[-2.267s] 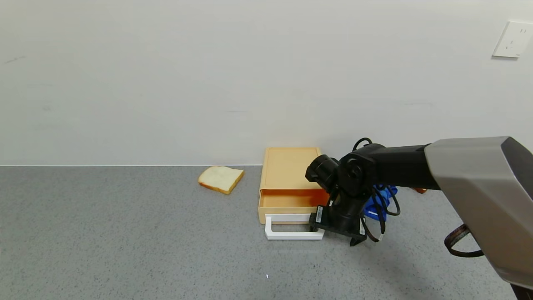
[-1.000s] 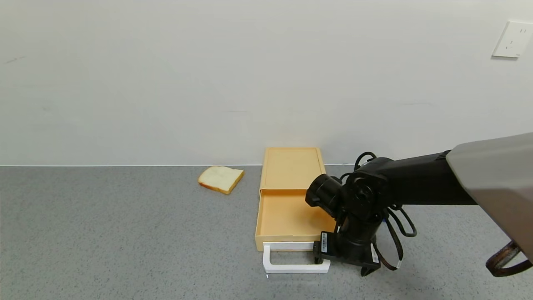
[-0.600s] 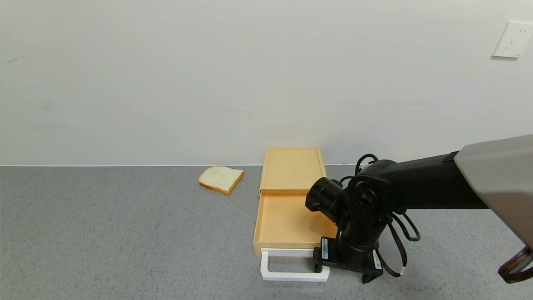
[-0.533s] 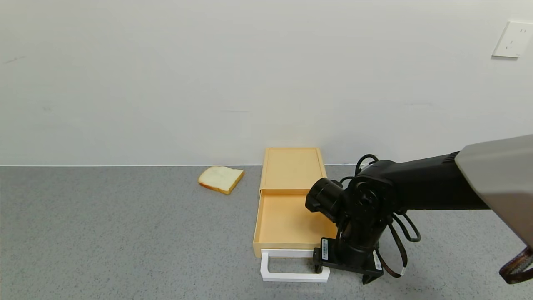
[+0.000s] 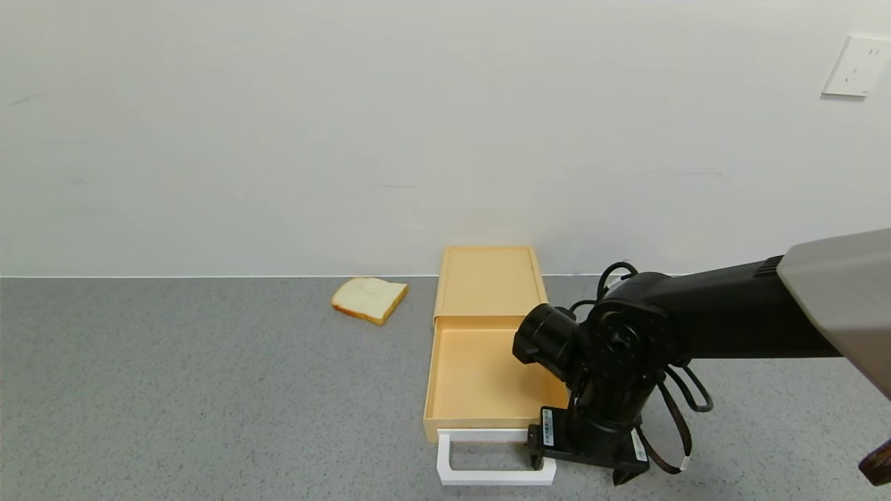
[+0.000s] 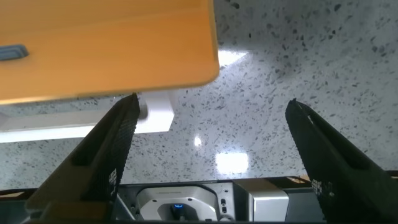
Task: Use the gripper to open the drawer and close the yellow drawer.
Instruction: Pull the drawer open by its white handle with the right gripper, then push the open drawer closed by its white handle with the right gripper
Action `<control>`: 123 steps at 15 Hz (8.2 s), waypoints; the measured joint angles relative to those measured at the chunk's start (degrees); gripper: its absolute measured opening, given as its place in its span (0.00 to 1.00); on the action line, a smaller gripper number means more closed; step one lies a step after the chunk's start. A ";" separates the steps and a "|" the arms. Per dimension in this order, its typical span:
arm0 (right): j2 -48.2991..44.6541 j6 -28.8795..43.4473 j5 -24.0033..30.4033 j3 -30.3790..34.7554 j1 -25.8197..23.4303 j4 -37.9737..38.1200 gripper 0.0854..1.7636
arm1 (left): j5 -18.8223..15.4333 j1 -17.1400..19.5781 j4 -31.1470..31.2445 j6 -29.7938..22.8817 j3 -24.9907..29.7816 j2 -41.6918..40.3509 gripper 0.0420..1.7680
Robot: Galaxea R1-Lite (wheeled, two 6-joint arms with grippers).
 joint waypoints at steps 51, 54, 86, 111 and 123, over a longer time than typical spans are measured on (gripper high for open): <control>-58.36 -28.67 8.16 36.24 -10.15 -35.50 0.97 | 0.00 -0.02 0.00 0.02 0.00 0.00 0.97; -50.44 -26.73 5.60 29.71 -9.59 -29.93 0.97 | 0.00 -0.02 0.00 0.02 0.00 0.00 0.97; 2.08 -9.90 -3.90 -5.90 3.78 -3.39 0.97 | 0.00 -0.02 0.00 0.00 0.00 0.00 0.97; 5.21 -11.98 -7.27 -11.93 1.87 -11.22 0.97 | -0.02 -0.02 0.00 0.00 0.00 0.00 0.97; 8.20 -12.13 -8.05 -17.51 0.83 -11.48 0.97 | 0.02 0.00 0.02 0.00 0.00 0.00 0.97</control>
